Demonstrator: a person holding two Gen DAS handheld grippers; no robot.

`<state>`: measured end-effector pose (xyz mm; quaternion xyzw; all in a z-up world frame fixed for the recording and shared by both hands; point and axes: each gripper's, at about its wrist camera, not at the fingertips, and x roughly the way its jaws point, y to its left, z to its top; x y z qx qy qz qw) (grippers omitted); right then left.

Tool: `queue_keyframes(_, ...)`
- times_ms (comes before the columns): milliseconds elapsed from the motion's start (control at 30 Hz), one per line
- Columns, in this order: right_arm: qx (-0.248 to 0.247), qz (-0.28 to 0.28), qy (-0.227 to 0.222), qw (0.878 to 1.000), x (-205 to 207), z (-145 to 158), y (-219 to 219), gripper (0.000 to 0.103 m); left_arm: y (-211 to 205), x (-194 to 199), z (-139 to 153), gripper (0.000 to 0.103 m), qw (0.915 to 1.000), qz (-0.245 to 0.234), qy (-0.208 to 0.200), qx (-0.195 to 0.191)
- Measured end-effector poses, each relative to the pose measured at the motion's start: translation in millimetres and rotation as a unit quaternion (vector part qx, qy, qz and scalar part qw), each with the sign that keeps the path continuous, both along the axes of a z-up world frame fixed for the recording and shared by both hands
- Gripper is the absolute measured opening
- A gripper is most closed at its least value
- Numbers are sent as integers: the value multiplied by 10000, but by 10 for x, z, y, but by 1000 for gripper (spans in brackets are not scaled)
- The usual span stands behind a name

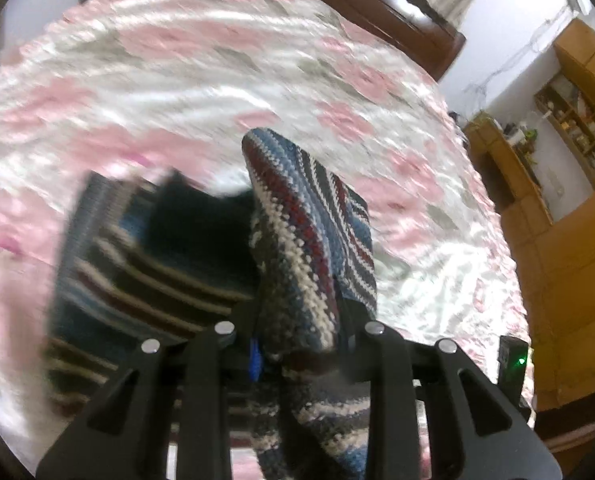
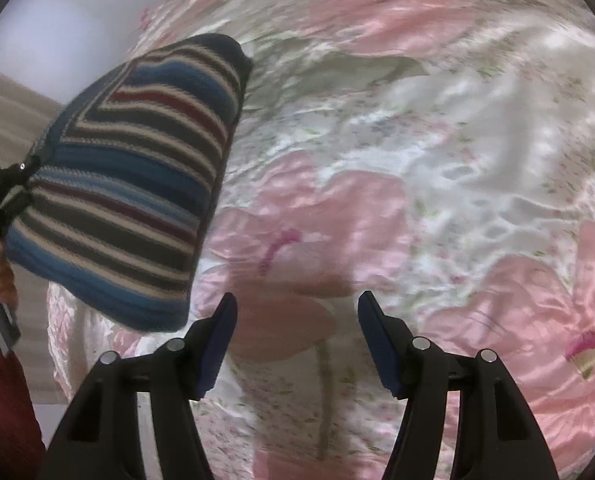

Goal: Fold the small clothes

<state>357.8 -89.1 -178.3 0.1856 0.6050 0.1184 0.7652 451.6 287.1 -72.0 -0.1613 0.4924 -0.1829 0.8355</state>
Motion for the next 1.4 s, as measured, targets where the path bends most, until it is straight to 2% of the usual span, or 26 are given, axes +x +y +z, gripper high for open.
queue_keyframes(133, -62, 248, -74, 9996, 69, 3, 215, 63, 436, 113, 9, 26, 9989, 341, 1, 323)
queue_keyframes(300, -85, 495, -83, 9987, 94, -19, 443, 63, 910, 271, -240, 25, 9954, 644, 232, 675)
queue_keyframes(500, -140, 702, 16, 9974, 95, -87, 652, 64, 1017, 350, -779, 25, 9933, 593, 632, 763)
queue_keyframes(633, -142, 805, 86, 9966, 100, -137, 780, 64, 981, 329, -975, 26, 9925, 570, 531, 937)
queue_keyframes(733, -129, 888, 109, 9959, 105, -148, 900, 64, 1038, 312, -947, 29, 9931, 599, 561, 832)
queue_keyframes(867, -49, 967, 33, 9953, 112, -87, 1040, 64, 1110, 157, -701, 35, 9928, 634, 505, 881)
queue_keyframes(900, -15, 973, 0, 9953, 114, -60, 1068, 66, 1123, 62, -593, 41, 9931, 624, 461, 882)
queue_keyframes(933, 4, 976, -27, 9952, 116, -36, 1087, 67, 1128, -16, -529, 52, 9934, 605, 457, 865)
queue_keyframes(1000, 31, 986, -78, 9951, 119, 5, 1132, 68, 1119, -201, -429, 62, 9946, 519, 439, 789)
queue_keyframes(1233, 72, 1044, -34, 9945, 125, 27, 1296, 69, 1020, -517, -573, 64, 9942, 272, 751, 719)
queue_keyframes(1267, 61, 1044, -24, 9945, 131, 26, 1317, 69, 1004, -523, -620, 64, 9936, 271, 788, 770)
queue_keyframes(1300, 46, 1032, -20, 9946, 135, 30, 1334, 69, 997, -530, -646, 58, 9930, 280, 802, 815)
queue_keyframes(1333, 39, 1017, -15, 9948, 140, 29, 1344, 69, 990, -528, -672, 43, 9927, 271, 815, 844)
queue_keyframes(1367, 46, 1010, -8, 9949, 144, 29, 1347, 69, 995, -524, -694, 32, 9928, 254, 836, 824)
queue_keyframes(1400, 59, 1002, 9, 9950, 145, 24, 1356, 69, 1033, -521, -712, 16, 9936, 265, 878, 664)
